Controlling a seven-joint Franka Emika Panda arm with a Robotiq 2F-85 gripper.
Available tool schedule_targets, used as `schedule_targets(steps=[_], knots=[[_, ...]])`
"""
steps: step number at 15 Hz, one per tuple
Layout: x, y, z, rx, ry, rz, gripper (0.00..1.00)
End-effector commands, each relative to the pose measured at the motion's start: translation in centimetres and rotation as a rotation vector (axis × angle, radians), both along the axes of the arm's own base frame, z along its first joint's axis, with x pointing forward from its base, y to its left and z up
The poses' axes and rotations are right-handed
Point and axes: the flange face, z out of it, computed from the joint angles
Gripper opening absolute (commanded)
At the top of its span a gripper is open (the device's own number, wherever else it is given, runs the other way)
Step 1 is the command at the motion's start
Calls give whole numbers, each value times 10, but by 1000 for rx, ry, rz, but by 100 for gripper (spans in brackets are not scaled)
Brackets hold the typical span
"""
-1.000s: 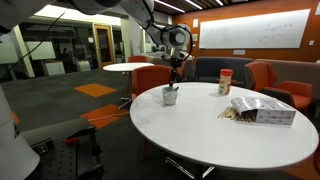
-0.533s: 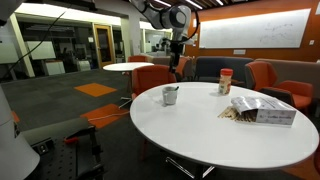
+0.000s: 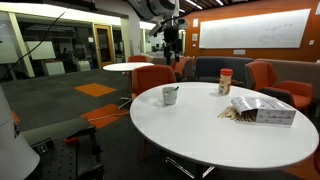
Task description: Pick up the white cup from the table and slightly move it to the right.
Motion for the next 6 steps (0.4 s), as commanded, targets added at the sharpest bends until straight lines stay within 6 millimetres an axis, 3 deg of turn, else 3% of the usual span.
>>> schedule_targets(steps=[1, 6], knots=[[-40, -11, 17, 21, -144, 111, 100], [-76, -31, 24, 80, -226, 164, 100]])
